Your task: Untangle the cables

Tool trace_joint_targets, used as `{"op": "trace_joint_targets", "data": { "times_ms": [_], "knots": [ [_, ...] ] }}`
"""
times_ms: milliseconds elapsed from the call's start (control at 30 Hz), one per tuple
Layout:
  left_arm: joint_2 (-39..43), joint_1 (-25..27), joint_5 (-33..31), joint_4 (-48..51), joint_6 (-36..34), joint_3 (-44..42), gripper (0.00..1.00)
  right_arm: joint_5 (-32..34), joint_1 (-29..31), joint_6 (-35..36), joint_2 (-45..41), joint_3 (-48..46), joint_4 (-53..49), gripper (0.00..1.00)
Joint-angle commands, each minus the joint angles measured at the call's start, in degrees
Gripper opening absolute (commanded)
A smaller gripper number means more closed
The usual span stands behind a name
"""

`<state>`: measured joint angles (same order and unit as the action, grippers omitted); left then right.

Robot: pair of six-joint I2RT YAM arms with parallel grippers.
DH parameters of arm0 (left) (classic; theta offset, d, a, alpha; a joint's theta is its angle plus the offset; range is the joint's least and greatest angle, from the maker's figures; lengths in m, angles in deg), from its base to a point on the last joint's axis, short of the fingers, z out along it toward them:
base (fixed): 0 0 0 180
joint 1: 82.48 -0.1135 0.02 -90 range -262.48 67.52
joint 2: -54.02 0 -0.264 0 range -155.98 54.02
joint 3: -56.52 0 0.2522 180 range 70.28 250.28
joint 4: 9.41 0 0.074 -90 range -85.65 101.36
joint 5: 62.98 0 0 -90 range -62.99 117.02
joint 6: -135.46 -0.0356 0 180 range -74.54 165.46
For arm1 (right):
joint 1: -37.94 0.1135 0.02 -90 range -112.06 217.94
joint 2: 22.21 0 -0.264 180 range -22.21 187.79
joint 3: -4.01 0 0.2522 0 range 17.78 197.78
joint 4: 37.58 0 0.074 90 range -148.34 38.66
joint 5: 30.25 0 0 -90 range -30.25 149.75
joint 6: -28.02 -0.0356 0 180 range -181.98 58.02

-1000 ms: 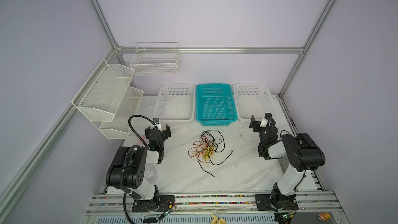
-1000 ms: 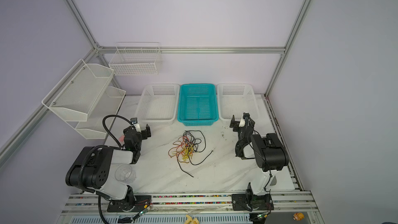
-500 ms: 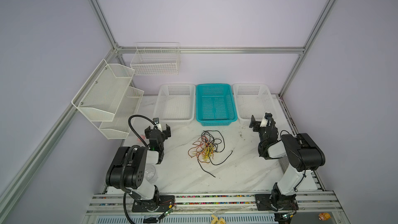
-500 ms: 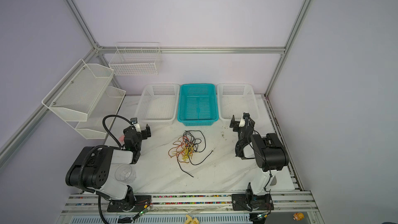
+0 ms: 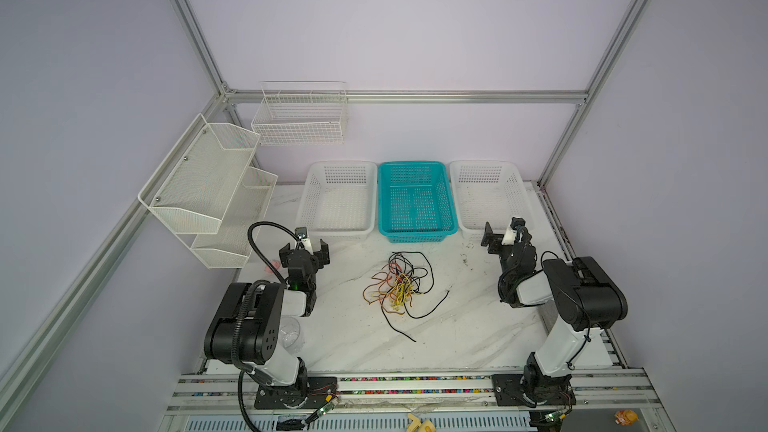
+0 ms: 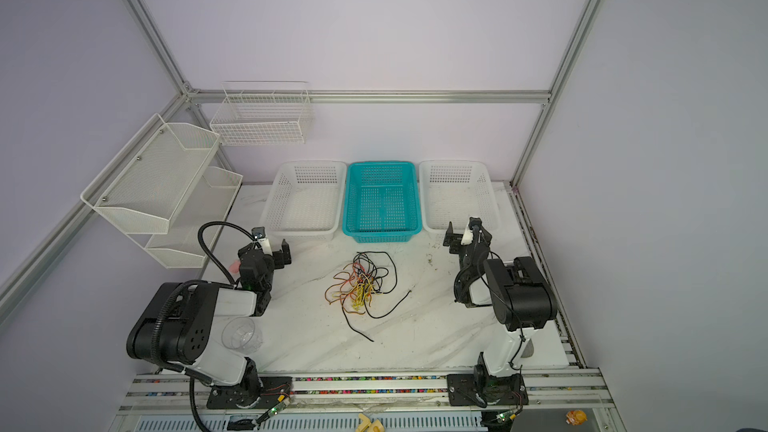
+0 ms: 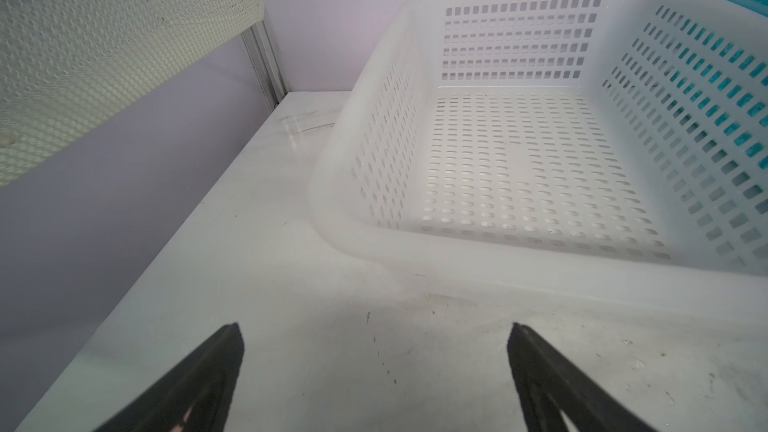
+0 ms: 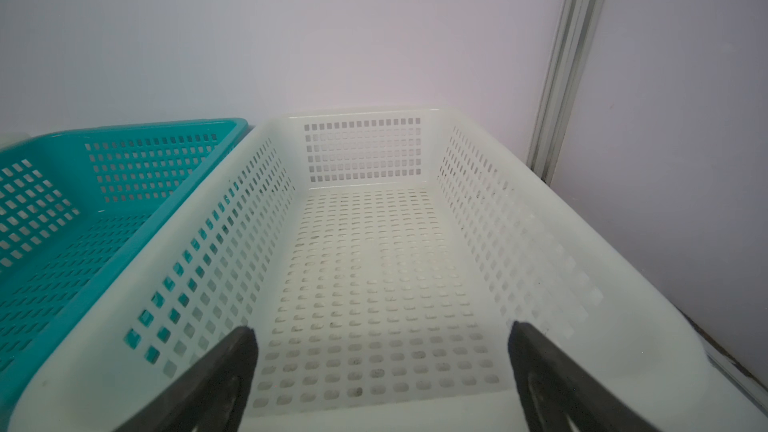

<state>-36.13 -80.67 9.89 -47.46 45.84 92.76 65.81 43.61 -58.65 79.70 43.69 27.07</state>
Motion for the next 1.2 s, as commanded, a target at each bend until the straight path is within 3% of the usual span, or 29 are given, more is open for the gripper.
{"op": "trace_joint_targets", "data": {
  "times_ms": [0,600,700,867,1100,1167],
  "knots": [
    [0.0,0.1,0.1,-3.1,0.2,-1.1,1.0,-0.7,-0.1,1.1,0.2,0.6,-1.0,0.97],
    [-0.1,0.1,0.1,-3.2,0.2,-1.0,1.0,0.5,-0.1,1.1,-1.2,-1.9,2.8,0.97],
    [0.1,0.1,0.2,-3.1,0.2,-1.0,1.0,3.0,0.2,0.5,-6.6,-4.6,3.0,0.97],
    [4.5,0.1,1.2,2.2,-0.4,-0.1,1.0,4.7,3.2,0.3,-20.1,-4.5,-7.9,0.97],
    [15.6,0.9,6.6,10.7,-2.8,-0.2,1.0,-2.4,5.5,-8.3,-33.6,-0.8,-18.8,0.97],
    [17.9,2.4,4.3,11.7,-2.1,-0.2,1.0,-3.4,6.7,-11.0,-36.3,-0.7,-18.9,0.97]
  ]
}}
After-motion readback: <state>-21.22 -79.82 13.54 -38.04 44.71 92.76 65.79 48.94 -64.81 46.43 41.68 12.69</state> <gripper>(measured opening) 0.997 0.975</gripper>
